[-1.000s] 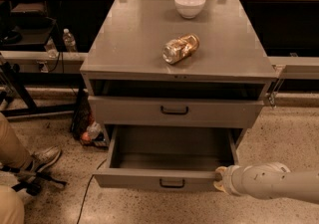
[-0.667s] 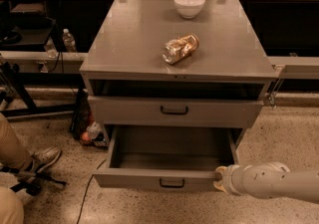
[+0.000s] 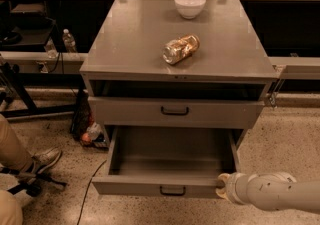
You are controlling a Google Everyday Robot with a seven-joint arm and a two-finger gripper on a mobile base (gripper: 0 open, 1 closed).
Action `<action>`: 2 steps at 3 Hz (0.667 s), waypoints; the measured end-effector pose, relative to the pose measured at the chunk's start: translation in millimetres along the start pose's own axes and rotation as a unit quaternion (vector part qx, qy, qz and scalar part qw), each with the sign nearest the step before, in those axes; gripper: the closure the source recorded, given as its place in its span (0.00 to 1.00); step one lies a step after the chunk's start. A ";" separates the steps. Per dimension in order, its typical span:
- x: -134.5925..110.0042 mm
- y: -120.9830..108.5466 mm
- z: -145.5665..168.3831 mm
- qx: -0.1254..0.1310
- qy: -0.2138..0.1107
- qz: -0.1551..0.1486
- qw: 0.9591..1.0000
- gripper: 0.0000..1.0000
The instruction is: Open middle drawer
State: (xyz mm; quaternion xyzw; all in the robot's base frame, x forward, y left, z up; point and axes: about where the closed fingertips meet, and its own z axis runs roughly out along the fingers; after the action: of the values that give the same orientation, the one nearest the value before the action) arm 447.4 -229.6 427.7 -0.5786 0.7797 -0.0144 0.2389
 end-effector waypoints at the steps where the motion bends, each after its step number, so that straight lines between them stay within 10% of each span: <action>1: 0.0 0.0 0.0 0.000 0.000 0.000 1.000 1.00; 2: 8.2 31.5 -11.9 0.001 -0.007 0.028 1.000 1.00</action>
Offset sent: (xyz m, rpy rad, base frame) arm -0.2692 0.0438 -0.0267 0.2169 0.0422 -0.3281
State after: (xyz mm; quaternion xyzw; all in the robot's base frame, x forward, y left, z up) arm 412.8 -229.7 425.9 -0.5561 0.7942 -0.0045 0.2448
